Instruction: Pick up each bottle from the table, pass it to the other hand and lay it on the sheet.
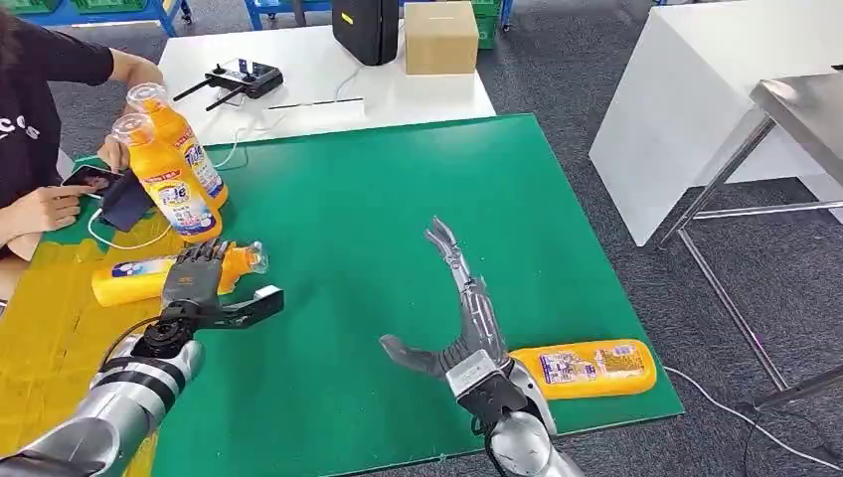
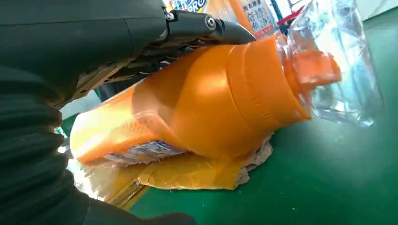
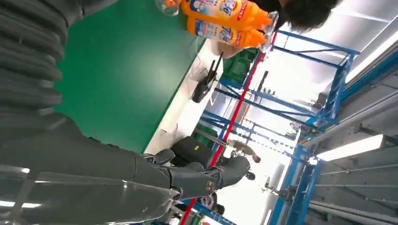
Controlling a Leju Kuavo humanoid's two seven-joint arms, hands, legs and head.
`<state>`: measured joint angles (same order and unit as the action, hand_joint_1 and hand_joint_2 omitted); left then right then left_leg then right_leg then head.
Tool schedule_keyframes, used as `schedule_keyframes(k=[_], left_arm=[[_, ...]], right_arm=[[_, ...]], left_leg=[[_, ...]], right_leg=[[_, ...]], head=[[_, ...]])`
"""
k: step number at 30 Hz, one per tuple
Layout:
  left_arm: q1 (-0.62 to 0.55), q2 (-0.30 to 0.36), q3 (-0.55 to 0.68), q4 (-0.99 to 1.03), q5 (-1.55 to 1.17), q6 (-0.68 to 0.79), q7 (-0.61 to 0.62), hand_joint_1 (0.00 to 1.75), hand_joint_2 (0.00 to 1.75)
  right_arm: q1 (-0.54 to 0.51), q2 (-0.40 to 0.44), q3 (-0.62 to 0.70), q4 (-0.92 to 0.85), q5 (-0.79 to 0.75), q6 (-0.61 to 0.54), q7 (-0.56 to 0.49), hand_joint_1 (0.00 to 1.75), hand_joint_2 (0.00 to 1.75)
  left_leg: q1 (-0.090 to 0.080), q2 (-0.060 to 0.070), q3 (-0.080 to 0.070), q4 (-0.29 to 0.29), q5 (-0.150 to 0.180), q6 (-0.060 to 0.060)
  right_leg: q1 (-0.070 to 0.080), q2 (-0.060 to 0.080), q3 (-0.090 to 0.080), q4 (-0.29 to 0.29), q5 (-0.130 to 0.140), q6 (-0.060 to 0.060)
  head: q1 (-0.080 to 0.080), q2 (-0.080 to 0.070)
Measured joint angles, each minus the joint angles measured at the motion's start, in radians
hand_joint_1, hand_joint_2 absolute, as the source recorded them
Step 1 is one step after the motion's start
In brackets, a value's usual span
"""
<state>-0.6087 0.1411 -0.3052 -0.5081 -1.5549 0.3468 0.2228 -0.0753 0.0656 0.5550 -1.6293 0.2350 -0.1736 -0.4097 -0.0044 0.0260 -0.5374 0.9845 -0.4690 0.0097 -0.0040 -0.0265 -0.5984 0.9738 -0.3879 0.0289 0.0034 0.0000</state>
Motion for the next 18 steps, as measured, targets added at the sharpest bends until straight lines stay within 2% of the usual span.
schedule_keyframes(k=[6,8,9,14,15,18], left_arm=[[-0.005,-0.014,0.025,0.011,0.018,0.026,-0.001,0.00,1.75],[-0.002,-0.020,0.042,0.010,0.047,0.039,-0.037,0.00,1.75],[-0.001,-0.024,0.055,0.009,0.084,0.038,-0.080,0.00,0.00],[0.022,-0.056,0.125,-0.025,0.284,-0.007,-0.313,0.00,0.00],[0.031,-0.061,0.142,-0.046,0.355,-0.028,-0.380,0.00,1.75],[0.121,-0.072,0.156,-0.193,0.511,-0.050,-0.475,0.00,1.75]], right_arm=[[0.000,0.002,-0.008,0.000,0.015,0.010,0.004,0.00,1.75],[0.000,0.002,-0.009,0.000,0.026,0.016,0.005,0.00,1.75],[0.001,0.001,-0.010,0.000,0.037,0.016,0.007,0.00,1.75],[0.003,-0.004,-0.015,0.000,0.107,0.015,0.026,0.00,1.75],[0.003,-0.008,-0.015,0.000,0.129,0.015,0.033,0.00,1.75],[0.006,-0.029,-0.016,0.000,0.188,0.011,0.047,0.00,1.75]], left_leg=[[0.000,-0.001,0.004,0.000,0.001,0.000],[0.000,-0.001,0.004,0.000,0.001,0.000],[0.000,-0.001,0.004,0.000,0.001,0.000],[-0.001,-0.001,0.004,0.000,0.001,0.001],[-0.001,-0.001,0.004,0.000,0.001,0.001],[-0.001,0.002,0.003,0.000,0.000,0.001]], right_leg=[[0.000,0.000,0.003,0.000,0.000,0.000],[0.000,0.000,0.003,0.000,0.000,0.000],[0.000,0.000,0.003,0.000,0.000,0.000],[0.000,0.000,0.003,0.000,0.000,0.000],[-0.001,0.000,0.003,0.000,0.000,0.000],[0.000,0.002,0.001,0.000,0.000,0.000]], head=[[0.000,0.000],[0.000,0.000],[0.000,0.000],[0.000,0.000],[0.000,0.000],[0.000,0.000]])
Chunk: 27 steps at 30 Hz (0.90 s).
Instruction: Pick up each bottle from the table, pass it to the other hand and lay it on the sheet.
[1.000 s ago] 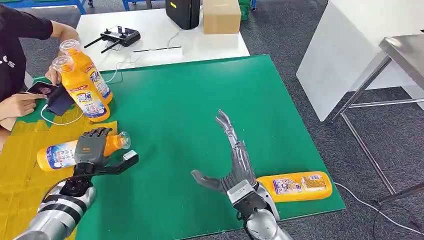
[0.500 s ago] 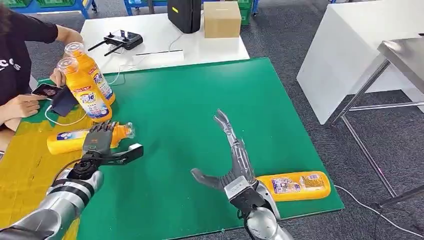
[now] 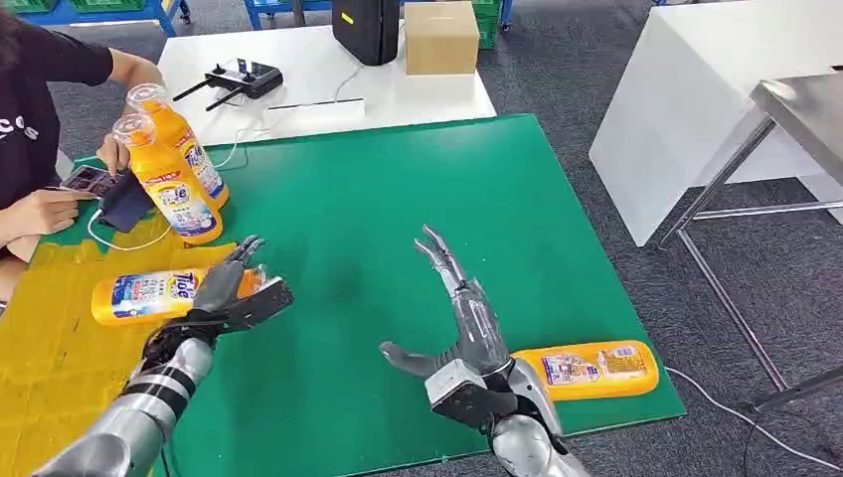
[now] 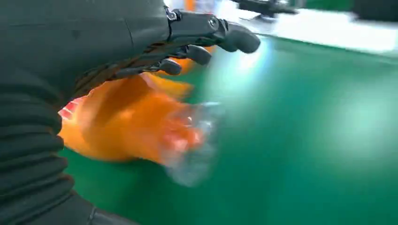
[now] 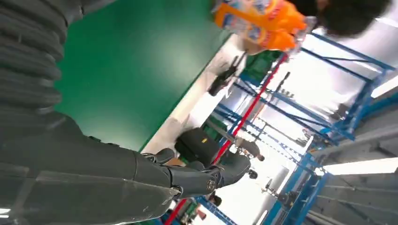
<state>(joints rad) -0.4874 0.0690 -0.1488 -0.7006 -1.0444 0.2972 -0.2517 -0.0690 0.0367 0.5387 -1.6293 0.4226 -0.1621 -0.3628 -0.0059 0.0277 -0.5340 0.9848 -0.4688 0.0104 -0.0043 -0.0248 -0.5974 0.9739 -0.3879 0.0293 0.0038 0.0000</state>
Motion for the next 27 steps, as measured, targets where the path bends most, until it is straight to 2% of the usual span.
schedule_keyframes(k=[4,8,11,15,24,27], left_arm=[[0.154,-0.011,-0.004,-0.271,0.180,-0.012,-0.028,0.00,1.75],[0.248,-0.009,-0.004,-0.477,0.289,-0.033,-0.052,0.00,1.75],[0.281,-0.006,-0.004,-0.555,0.314,-0.041,-0.063,0.00,1.75],[0.334,-0.005,0.002,-0.657,0.384,-0.044,-0.094,0.00,1.75],[0.446,-0.019,0.024,-0.824,0.518,-0.148,-0.130,0.00,1.75],[0.481,-0.038,0.030,-0.863,0.580,-0.177,-0.137,0.00,1.75]], right_arm=[[0.024,-0.028,-0.019,-0.006,0.048,-0.017,0.008,0.00,1.75],[0.052,-0.056,-0.037,-0.027,0.086,-0.029,0.014,0.00,1.75],[0.060,-0.067,-0.044,-0.036,0.102,-0.029,0.019,0.00,1.75],[0.082,-0.105,-0.056,-0.057,0.218,-0.036,0.071,0.00,1.75],[0.172,-0.263,-0.111,-0.098,0.514,-0.013,0.221,0.00,1.75],[0.224,-0.349,-0.141,-0.107,0.536,0.003,0.267,0.00,1.75]], left_leg=[[0.000,0.002,-0.005,0.000,-0.001,0.000],[0.000,0.001,-0.010,0.000,-0.001,0.000],[0.000,0.001,-0.011,0.000,-0.001,0.000],[0.000,0.001,-0.011,0.000,-0.001,0.000],[-0.001,0.001,-0.012,0.000,-0.003,0.002],[-0.001,0.000,-0.012,0.000,-0.004,0.004]], right_leg=[[0.000,0.002,-0.006,0.000,0.000,0.000],[0.000,0.001,-0.010,0.000,0.000,0.000],[0.000,0.001,-0.011,0.000,0.000,0.000],[0.000,0.001,-0.011,0.000,0.000,0.000],[0.000,0.001,-0.012,-0.001,-0.001,0.001],[-0.001,0.001,-0.012,-0.001,-0.001,0.001]], head=[[0.000,0.000],[0.000,0.000],[0.000,0.000],[0.000,0.000],[0.000,0.000],[0.000,0.000]])
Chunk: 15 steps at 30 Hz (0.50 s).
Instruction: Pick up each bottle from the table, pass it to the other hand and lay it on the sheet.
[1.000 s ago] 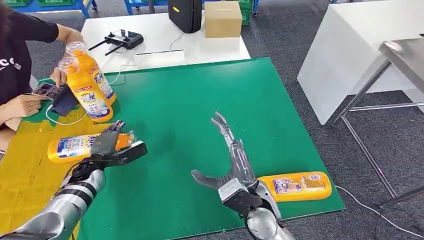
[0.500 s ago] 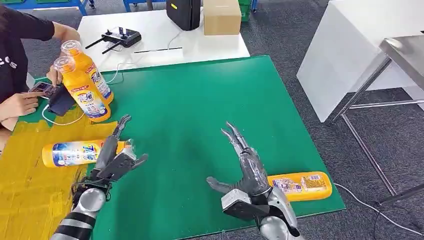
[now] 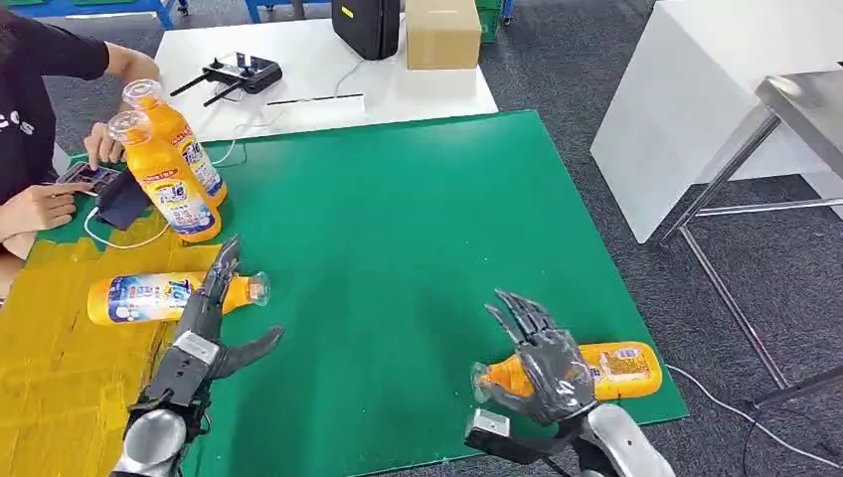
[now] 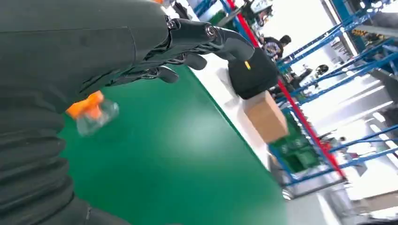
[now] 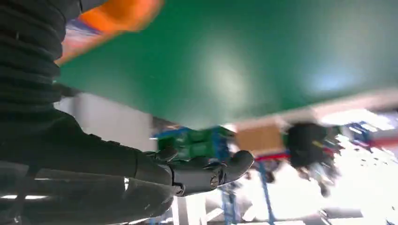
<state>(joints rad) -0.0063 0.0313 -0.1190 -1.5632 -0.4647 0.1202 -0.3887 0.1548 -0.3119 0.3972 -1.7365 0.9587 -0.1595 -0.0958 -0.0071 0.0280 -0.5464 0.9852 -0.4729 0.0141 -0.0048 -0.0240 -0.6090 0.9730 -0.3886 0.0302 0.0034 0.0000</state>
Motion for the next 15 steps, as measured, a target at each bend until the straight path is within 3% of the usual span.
schedule_keyframes(k=[5,15], left_arm=[[0.020,-0.016,0.007,-0.021,0.042,-0.027,-0.006,0.00,1.75],[0.026,-0.034,0.010,-0.021,0.077,-0.045,-0.013,0.00,1.75]], right_arm=[[0.057,-0.097,-0.046,-0.015,-0.042,0.016,0.014,0.00,1.75],[0.128,-0.204,-0.172,-0.014,-0.094,0.056,0.027,0.00,1.75]], left_leg=[[-0.001,0.001,0.000,0.000,-0.001,0.001],[0.000,0.002,0.001,0.000,-0.001,0.001]], right_leg=[[-0.001,0.000,0.000,0.000,0.000,0.000],[0.000,0.001,0.000,0.000,0.000,0.000]], head=[[0.000,0.000],[0.000,0.000]])
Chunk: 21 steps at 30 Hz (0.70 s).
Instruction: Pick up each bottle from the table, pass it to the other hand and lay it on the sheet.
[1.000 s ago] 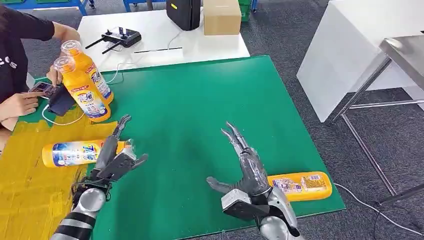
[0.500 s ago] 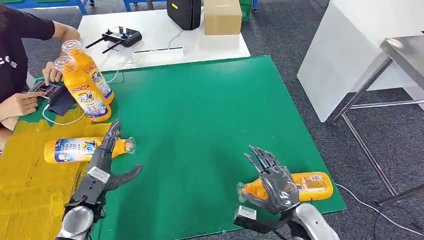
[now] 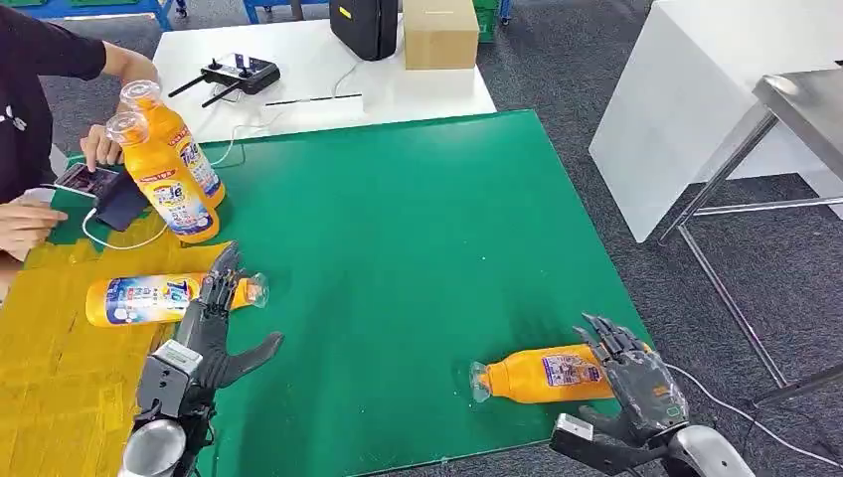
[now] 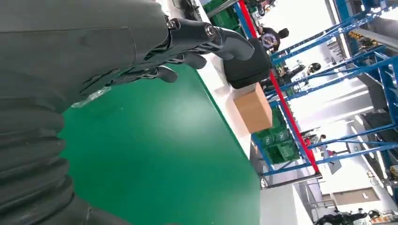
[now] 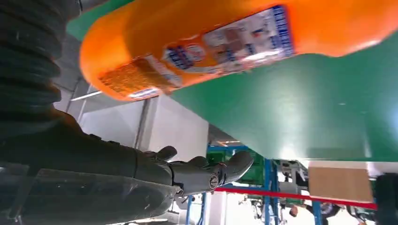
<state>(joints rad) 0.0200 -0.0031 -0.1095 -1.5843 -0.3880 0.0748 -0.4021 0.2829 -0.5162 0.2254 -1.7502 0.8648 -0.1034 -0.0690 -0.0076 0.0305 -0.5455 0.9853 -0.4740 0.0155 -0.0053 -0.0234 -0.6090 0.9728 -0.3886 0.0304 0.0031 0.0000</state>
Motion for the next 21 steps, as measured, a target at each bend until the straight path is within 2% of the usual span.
schedule_keyframes(k=[8,21], left_arm=[[-0.002,-0.007,0.000,0.000,0.012,-0.001,0.000,0.00,1.75],[-0.007,-0.014,-0.008,0.000,0.018,-0.014,0.006,0.00,1.75]], right_arm=[[0.007,-0.012,-0.047,0.033,0.015,0.009,0.006,0.00,1.75],[-0.043,0.034,-0.074,0.170,0.085,0.031,-0.002,0.00,1.75]], left_leg=[[0.000,-0.001,0.000,0.000,0.000,0.000],[0.000,-0.001,0.000,0.000,0.000,0.000]], right_leg=[[0.000,0.000,0.000,0.000,0.000,0.000],[0.000,0.000,0.000,0.000,0.000,0.000]], head=[[0.000,0.000],[0.000,0.000]])
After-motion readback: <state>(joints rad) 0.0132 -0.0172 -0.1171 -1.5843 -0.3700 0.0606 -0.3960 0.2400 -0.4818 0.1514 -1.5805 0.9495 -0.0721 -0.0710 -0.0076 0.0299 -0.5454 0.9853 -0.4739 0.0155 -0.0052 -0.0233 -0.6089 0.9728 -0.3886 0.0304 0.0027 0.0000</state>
